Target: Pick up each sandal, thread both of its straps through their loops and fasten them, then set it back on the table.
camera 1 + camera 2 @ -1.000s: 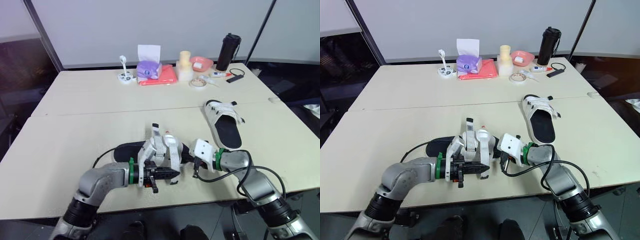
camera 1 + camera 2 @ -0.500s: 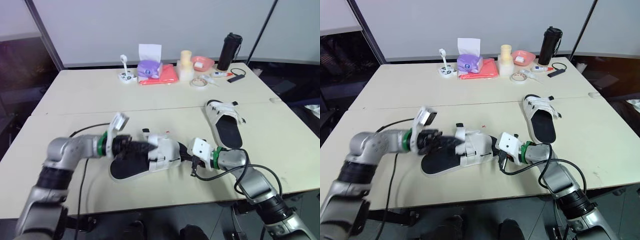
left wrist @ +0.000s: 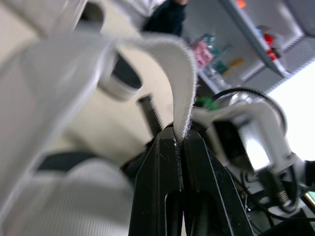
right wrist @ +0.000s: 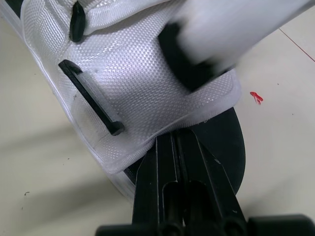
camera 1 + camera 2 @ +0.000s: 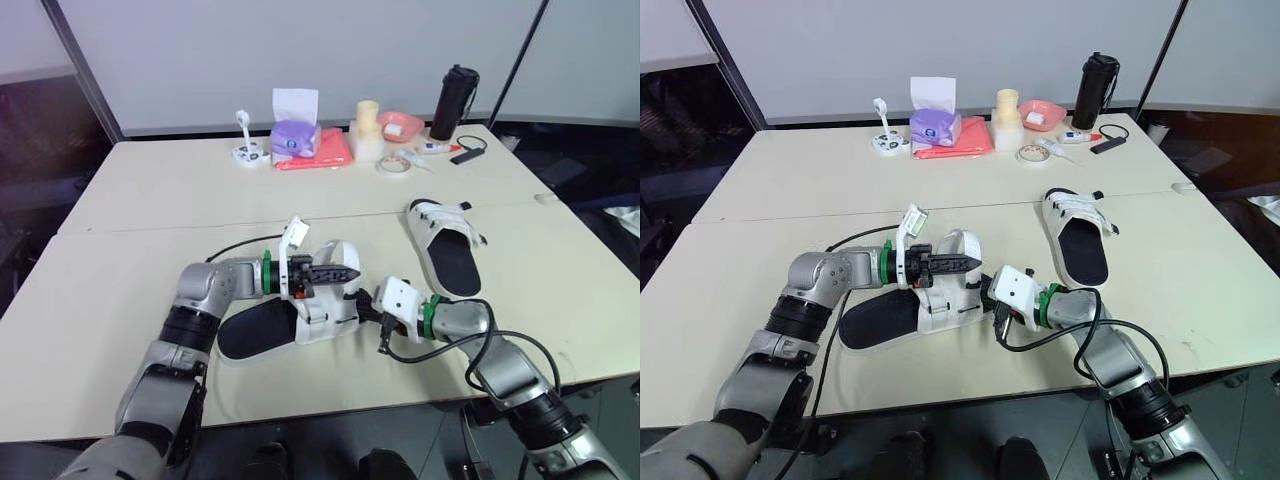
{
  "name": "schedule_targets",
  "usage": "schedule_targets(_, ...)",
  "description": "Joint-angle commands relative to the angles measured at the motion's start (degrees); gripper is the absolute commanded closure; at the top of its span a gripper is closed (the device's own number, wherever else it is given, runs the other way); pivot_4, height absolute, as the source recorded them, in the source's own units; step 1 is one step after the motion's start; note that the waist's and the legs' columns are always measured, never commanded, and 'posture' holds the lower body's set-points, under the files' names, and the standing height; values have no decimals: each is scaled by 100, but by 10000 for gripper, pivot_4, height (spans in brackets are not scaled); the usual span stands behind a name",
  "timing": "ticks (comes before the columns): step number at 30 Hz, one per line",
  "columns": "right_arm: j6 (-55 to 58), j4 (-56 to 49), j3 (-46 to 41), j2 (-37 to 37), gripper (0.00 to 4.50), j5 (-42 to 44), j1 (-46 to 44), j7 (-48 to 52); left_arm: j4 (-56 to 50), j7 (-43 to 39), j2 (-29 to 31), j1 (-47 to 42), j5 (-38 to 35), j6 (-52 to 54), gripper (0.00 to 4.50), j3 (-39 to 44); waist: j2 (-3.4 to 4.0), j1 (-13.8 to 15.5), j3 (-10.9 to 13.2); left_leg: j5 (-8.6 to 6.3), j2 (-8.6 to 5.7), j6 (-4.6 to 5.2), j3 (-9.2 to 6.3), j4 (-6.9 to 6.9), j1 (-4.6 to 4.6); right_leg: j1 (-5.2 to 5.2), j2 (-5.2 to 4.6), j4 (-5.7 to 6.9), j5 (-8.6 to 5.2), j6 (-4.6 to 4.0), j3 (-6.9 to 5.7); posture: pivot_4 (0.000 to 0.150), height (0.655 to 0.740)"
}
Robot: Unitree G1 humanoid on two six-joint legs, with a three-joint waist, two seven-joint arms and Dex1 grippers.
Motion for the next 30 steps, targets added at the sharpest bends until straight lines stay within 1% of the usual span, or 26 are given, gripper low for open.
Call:
schedule_targets(1, 211, 167, 122, -71, 45000, -134, 170, 20, -504, 522, -122, 117, -315, 465, 44757, 476, 0, 5, 0, 0, 0, 0, -2, 1, 0, 1, 0, 0, 0, 0, -1, 1500, 7400)
schedule_targets(3, 211, 173, 127, -60, 45000, -135, 166, 14, -785, 866, -244, 243, -466, 720, 44757, 684, 0, 5, 0, 0, 0, 0, -5, 2, 0, 3, 0, 0, 0, 0, -1, 1500, 7400)
schedule_targets(6, 193, 198, 137, -58, 45000, -132, 148, 29, -1170, 1268, -414, 427, -507, 826, 44757, 811, 0, 4, 0, 0, 1, 0, -5, 2, 0, 4, -1, 0, -1, 1, 0, 1500, 7400)
schedule_targets(11, 166, 240, 158, -51, 45000, -134, 117, 52, -1367, 1627, -553, 449, -712, 1109, 44757, 1008, 0, 5, 0, 0, -3, -1, -3, 5, 0, 5, 0, 0, 0, 1, -1, 1500, 7400)
schedule_targets(19, 167, 222, 183, -50, 45000, -139, 130, 60, -1736, 1790, -387, 550, -744, 1400, 44757, 856, 0, 3, 0, 0, -3, -1, 5, 5, 0, 6, 0, 0, 0, 1, -2, 1500, 7400)
schedule_targets(25, 170, 208, 197, -36, 45000, -142, 152, 45, -2264, 1812, -311, 932, -673, 1230, 44757, 630, 0, 7, 0, 0, -2, -1, 3, 5, 0, 5, 0, 0, -1, 0, 0, 1500, 7400)
schedule_targets(30, 161, 213, 204, -29, 45000, -137, 154, 49, -2414, 1818, -306, 1188, -601, 1002, 44757, 515, 1, 9, -1, 0, -2, -2, 3, 5, 0, 6, -1, -1, -1, -2, 0, 1500, 7400)
